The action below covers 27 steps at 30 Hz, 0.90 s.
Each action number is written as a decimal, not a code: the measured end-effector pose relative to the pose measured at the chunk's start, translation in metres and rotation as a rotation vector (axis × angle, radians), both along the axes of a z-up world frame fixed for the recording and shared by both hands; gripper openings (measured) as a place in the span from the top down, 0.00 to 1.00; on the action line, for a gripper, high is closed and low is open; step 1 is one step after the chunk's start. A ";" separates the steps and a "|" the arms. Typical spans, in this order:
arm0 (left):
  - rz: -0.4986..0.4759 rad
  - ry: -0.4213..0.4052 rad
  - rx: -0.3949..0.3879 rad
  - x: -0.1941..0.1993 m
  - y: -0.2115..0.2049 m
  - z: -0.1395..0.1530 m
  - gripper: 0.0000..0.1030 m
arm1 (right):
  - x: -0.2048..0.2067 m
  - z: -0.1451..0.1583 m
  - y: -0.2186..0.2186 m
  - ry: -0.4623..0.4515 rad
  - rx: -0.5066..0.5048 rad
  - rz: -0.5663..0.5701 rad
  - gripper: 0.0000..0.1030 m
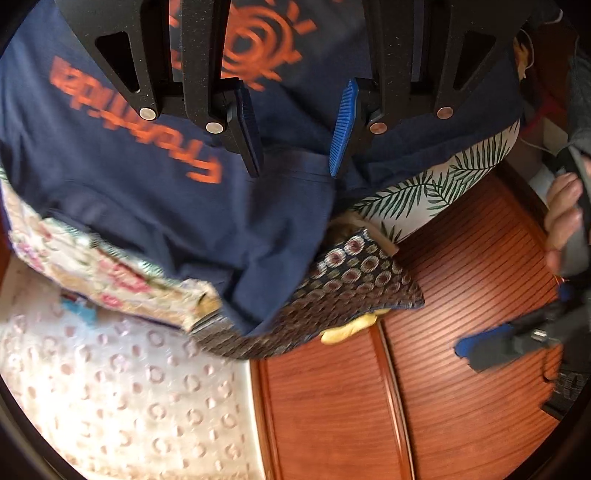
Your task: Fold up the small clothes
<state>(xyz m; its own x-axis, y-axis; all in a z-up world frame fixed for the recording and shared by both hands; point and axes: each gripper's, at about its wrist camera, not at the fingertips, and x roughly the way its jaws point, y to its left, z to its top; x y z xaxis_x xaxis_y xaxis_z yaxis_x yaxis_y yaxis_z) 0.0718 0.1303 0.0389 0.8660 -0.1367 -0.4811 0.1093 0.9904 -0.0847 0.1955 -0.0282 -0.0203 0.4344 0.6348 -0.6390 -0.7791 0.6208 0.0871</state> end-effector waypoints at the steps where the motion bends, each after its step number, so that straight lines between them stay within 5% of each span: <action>1: 0.002 -0.001 0.001 -0.001 0.001 0.000 0.23 | 0.002 -0.003 0.007 0.011 -0.005 0.010 0.62; 9: 0.021 0.006 -0.013 -0.003 0.012 -0.006 0.23 | 0.028 -0.025 0.047 0.024 -0.134 0.024 0.64; 11: 0.026 0.007 -0.016 -0.003 0.014 -0.008 0.23 | 0.034 -0.025 0.046 0.033 -0.129 0.028 0.82; 15: 0.029 0.013 -0.018 -0.002 0.014 -0.012 0.23 | 0.040 -0.012 0.032 0.046 -0.060 0.040 0.95; 27: 0.018 0.027 -0.016 0.002 0.005 -0.018 0.23 | 0.078 0.028 -0.022 -0.051 0.013 -0.187 0.97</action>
